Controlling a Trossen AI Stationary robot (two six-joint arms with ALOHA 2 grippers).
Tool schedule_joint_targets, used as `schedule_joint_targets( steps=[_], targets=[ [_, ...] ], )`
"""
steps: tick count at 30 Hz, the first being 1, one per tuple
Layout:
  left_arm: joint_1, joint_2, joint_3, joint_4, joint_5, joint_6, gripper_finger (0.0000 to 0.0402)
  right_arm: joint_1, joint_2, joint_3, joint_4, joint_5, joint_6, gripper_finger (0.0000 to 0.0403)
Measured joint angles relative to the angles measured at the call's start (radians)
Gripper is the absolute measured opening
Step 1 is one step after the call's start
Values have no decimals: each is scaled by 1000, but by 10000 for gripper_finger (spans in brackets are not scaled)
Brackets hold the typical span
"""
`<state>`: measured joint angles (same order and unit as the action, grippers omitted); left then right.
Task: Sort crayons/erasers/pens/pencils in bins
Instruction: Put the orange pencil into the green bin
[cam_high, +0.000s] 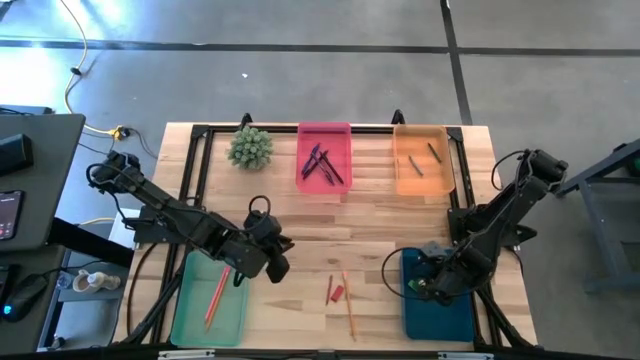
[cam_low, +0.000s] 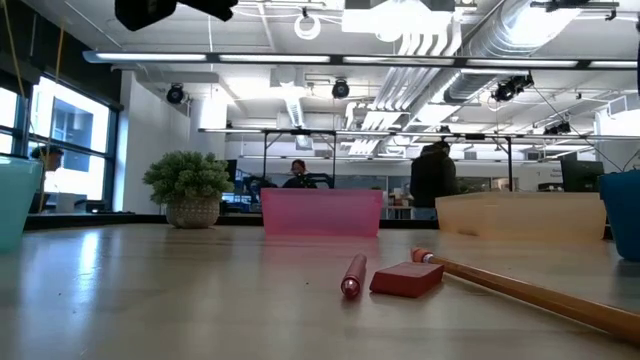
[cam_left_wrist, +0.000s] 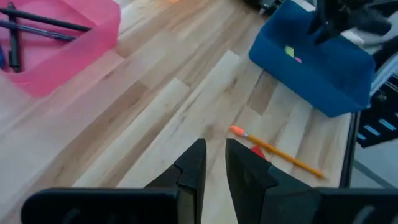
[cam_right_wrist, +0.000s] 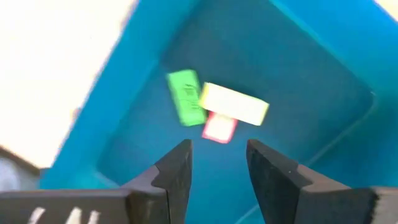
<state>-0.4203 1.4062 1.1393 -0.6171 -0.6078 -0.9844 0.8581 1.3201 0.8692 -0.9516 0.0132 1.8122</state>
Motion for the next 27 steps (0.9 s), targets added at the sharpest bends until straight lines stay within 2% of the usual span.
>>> schedule_joint_targets(
  steps=[5, 10, 14, 22, 27],
  targets=[
    [-10, -8, 0, -46, 23, -23, 50, -9, -5, 110, -3, 148, -47, 144],
    [-15, -95, 1, -149, 21, -34, 50, -50, -5, 222, -8, 337, -154, 144],
    [-12, -189, 0, -228, -2, -25, 50, -106, -5, 289, -8, 431, -257, 144],
    [-11, -375, 0, -281, -10, 109, 50, -263, 15, 450, 3, 480, -525, 144],
    [6, -446, 0, -285, 17, 179, 44, -376, 76, 563, -3, 457, -628, 144]
  ],
)
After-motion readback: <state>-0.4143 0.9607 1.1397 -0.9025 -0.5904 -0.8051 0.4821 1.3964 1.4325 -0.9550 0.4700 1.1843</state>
